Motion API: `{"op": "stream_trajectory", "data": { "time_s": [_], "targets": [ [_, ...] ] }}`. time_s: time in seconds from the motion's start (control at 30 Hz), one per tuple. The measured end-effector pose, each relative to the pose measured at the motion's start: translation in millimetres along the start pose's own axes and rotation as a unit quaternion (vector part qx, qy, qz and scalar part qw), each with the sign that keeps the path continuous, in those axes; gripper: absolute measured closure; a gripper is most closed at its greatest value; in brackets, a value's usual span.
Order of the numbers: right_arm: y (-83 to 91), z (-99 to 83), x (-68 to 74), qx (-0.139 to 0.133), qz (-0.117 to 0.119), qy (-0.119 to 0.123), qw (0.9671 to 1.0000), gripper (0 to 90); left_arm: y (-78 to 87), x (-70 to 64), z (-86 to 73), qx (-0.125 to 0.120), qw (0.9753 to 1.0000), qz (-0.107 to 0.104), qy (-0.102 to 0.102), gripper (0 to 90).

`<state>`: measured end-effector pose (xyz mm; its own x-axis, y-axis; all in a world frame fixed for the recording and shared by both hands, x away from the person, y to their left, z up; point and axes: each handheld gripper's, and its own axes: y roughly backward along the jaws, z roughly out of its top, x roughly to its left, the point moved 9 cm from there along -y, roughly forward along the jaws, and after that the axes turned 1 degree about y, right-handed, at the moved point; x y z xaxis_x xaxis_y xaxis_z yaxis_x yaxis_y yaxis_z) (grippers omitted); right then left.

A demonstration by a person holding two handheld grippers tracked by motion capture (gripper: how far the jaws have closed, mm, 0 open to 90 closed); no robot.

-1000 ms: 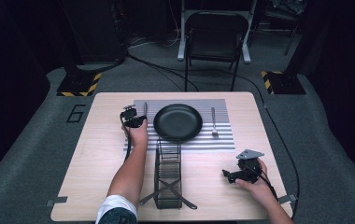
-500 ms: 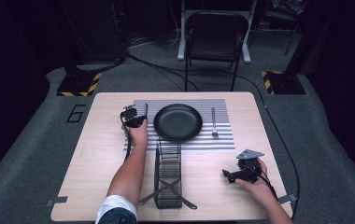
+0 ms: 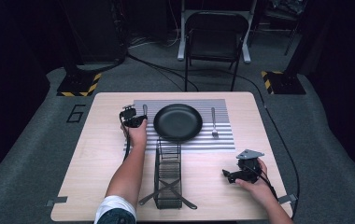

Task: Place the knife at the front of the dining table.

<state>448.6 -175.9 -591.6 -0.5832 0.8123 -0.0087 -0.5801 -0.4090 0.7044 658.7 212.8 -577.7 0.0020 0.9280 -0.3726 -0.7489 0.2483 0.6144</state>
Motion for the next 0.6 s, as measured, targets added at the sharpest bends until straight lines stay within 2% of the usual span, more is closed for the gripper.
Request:
{"op": "stream_trajectory", "data": {
  "time_s": [0.3, 0.47, 0.6],
  "targets": [
    [0.0, 0.0, 0.0, 0.000, 0.000, 0.000, 1.0000, 0.0, 7.9, 2.2, 1.6, -0.001, 1.0000, 0.005, -0.006, 68.8],
    [0.0, 0.0, 0.0, 0.000, 0.000, 0.000, 1.0000, 0.0, 13.2, 2.2, 7.3, -0.010, 0.9999, 0.000, -0.006, 68.6],
    [0.0, 0.0, 0.0, 0.000, 0.000, 0.000, 1.0000, 0.0, 22.6, -0.8, 14.3, -0.016, 0.9997, -0.015, -0.010, 67.8]
  ]
}}
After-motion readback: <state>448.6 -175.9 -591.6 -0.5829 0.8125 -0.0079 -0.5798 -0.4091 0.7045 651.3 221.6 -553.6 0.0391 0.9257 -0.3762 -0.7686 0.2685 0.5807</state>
